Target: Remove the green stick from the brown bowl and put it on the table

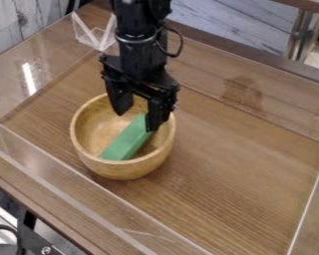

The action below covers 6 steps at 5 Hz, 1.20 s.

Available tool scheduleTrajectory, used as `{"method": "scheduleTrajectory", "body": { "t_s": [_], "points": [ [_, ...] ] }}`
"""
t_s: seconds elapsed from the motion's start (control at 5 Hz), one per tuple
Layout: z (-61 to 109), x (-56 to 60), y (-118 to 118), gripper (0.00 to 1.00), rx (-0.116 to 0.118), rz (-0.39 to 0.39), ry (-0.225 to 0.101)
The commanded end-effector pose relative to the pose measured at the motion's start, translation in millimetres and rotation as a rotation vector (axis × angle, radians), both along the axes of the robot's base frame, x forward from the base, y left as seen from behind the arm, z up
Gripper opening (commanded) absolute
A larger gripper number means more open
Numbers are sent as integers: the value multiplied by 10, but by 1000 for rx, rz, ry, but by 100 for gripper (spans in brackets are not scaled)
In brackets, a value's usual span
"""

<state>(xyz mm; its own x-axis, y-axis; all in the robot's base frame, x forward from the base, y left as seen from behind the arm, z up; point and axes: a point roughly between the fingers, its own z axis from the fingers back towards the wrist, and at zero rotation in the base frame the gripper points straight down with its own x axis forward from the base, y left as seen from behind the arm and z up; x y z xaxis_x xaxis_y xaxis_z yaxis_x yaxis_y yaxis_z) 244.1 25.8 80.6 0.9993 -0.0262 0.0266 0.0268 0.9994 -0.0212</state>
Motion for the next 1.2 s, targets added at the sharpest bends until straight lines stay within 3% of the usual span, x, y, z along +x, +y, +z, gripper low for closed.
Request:
{"method": "scheduleTrajectory", "body": {
  "t_s": [0.0,0.2,0.4,0.6,1.0],
  "points": [
    [65,1,41,100,0,-67,-38],
    [80,-29,107,100,-3,-122,-58],
    [36,-108,81,100,-6,-70,-94],
    [-28,-147,53,100,-7,-35,-106],
    [-215,111,411,100,-19,9,-125]
  ]
}}
